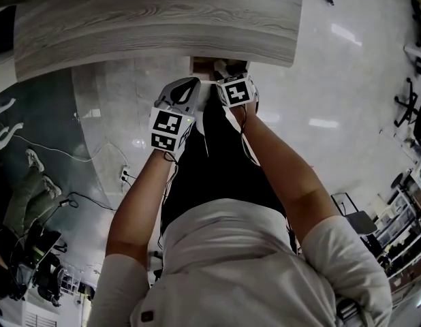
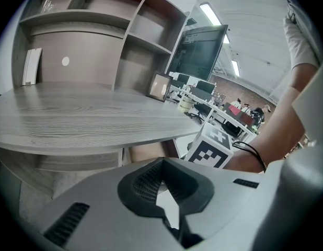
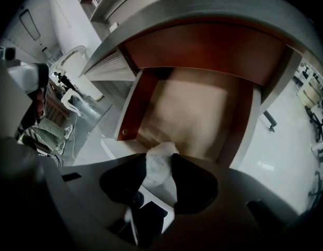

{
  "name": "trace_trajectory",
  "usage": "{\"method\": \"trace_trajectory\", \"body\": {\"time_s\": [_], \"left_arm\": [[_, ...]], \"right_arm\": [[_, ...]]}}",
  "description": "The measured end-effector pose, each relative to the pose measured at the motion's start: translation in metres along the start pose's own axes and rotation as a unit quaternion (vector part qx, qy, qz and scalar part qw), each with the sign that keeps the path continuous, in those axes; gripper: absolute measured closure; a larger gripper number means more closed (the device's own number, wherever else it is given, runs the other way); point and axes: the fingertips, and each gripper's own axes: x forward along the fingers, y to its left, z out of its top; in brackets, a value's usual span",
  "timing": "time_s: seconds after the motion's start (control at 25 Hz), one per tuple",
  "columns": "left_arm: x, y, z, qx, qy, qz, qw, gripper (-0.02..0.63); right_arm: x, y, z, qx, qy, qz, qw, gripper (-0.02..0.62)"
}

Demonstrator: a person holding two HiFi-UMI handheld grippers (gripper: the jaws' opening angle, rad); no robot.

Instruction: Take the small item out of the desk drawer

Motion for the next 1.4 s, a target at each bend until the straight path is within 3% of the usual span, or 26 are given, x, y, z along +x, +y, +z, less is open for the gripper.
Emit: {"method": "trace_trajectory", "body": {"time_s": [0.36, 0.8, 1.4], "left_arm": [[-0.033, -0.005, 0.013, 0.018, -0.013, 0.003, 0.9998, 0.591], [-0.103, -0.032, 0.030, 0.030, -0.043, 0.002, 0.9986, 0.591], [-0.246, -0.094, 0.089, 0.068, -0.128, -0.009, 0.9894, 0.591]], "right_arm": [[-0.038, 0.017, 0.015, -0.015, -0.029, 0.006, 0.999, 0.434], [-0.120, 0.062, 0.034, -0.055, -0.103, 0.011, 0.993, 0.434], [-0.299, 0.146, 0.051, -0.086, -0.239, 0.023, 0.967, 0.434]]}}
